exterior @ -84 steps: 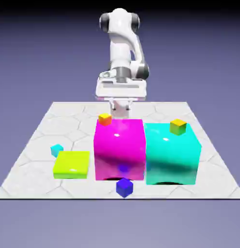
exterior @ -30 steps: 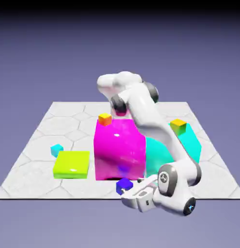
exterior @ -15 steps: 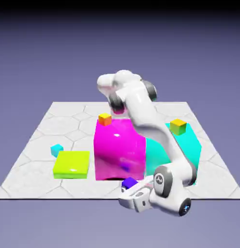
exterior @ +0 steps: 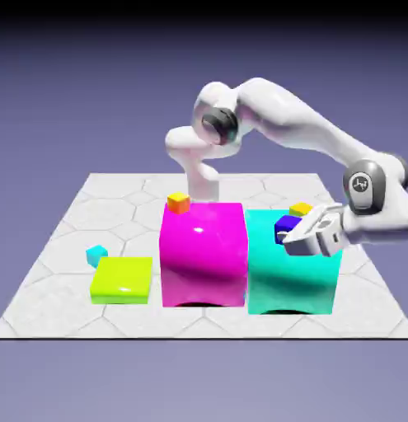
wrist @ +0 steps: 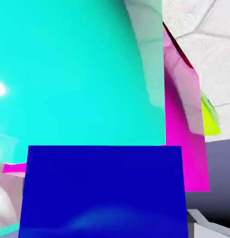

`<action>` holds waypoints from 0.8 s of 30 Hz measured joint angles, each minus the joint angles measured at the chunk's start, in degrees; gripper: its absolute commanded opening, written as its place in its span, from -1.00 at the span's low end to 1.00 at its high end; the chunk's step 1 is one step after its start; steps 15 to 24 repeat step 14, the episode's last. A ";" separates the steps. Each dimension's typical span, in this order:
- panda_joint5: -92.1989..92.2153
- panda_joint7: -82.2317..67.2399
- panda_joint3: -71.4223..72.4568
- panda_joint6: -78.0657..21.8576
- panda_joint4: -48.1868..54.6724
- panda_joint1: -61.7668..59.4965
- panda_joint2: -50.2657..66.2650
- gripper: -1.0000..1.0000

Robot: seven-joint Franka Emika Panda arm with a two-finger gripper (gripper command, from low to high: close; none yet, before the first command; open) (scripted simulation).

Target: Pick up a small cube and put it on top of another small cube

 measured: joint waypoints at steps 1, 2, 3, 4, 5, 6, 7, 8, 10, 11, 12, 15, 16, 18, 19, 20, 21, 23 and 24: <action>0.00 0.52 1.17 -1.02 -1.69 2.08 -1.60 -1.00; 0.01 1.04 2.34 -2.04 -3.38 4.15 -3.20 -1.00; -0.25 1.43 2.57 -2.50 -4.23 6.23 -3.35 -1.00; -0.57 1.62 2.20 -2.50 -4.34 7.61 -2.65 -1.00; -0.57 1.62 2.20 -2.50 -4.34 7.61 -2.65 -1.00; -0.26 1.82 2.29 -1.25 -6.41 6.73 -3.50 -1.00; 0.05 2.02 2.39 0.01 -8.48 5.85 -4.36 -1.00; 0.37 2.22 2.48 1.26 -10.56 4.97 -5.21 -1.00; 1.00 2.62 2.67 3.78 -14.71 3.20 -6.92 -1.00; 1.31 2.82 2.77 5.04 -16.78 2.32 -7.78 -1.00; 1.63 3.02 2.86 6.29 -18.86 1.44 -8.63 -1.00; 1.66 3.03 2.89 6.72 -19.55 1.14 -8.92 1.00; 1.66 3.03 2.89 6.72 -19.55 1.14 -8.92 1.00; 1.66 3.03 2.89 6.72 -19.55 1.14 -8.92 1.00; 1.66 3.03 2.89 6.72 -19.55 1.14 -8.92 1.00; 1.66 3.03 2.89 6.72 -19.55 1.14 -8.92 1.00; 1.66 3.03 2.89 6.72 -19.55 1.14 -8.92 1.00; 1.66 3.03 2.89 6.72 -19.55 1.14 -8.92 1.00; 1.66 3.03 2.89 6.72 -19.55 1.14 -8.92 1.00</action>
